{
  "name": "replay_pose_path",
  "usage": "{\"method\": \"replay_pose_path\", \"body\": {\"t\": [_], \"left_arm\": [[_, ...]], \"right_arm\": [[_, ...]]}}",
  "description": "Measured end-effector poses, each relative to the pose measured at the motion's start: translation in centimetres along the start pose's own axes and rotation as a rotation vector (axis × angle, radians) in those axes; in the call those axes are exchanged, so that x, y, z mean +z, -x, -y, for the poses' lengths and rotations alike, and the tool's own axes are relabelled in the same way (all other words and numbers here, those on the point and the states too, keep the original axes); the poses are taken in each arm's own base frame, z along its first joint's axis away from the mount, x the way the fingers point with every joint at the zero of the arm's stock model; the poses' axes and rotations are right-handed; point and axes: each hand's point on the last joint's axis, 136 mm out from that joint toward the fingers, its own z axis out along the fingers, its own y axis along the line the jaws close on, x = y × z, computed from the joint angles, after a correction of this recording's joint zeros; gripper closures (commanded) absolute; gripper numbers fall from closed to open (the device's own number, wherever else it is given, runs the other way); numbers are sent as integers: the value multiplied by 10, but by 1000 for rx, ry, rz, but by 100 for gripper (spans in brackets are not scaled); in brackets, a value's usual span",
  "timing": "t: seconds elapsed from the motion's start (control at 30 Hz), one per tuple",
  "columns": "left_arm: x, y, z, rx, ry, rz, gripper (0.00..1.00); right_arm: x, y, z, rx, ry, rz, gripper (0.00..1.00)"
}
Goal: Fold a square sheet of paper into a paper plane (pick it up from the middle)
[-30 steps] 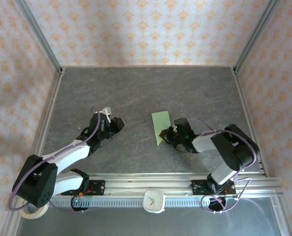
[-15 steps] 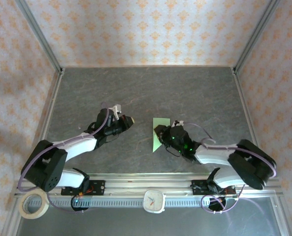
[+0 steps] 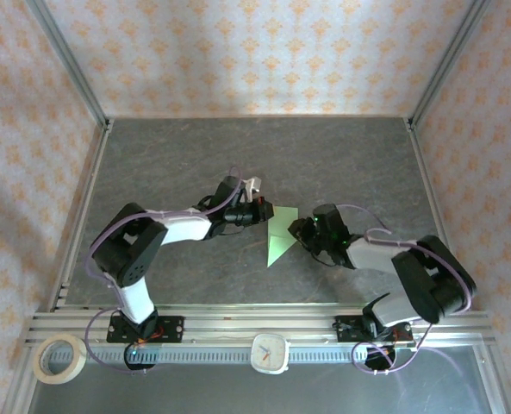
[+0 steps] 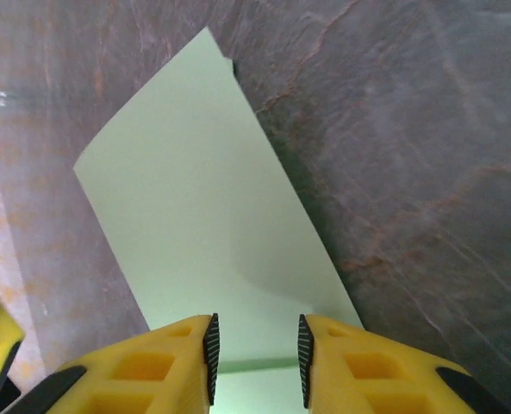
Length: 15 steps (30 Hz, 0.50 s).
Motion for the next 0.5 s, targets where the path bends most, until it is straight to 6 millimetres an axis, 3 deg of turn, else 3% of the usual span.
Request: {"method": "replay_pose_path", "body": {"t": [0.2,0.5], "left_arm": [[21,-3,-19,-15,50,-45,96],[35,-21,-49,-45,112,-102,99]], "right_arm": [[0,4,9,-23,-25,-27,60],[-3,9,10,-45,-18,-55,52]]}}
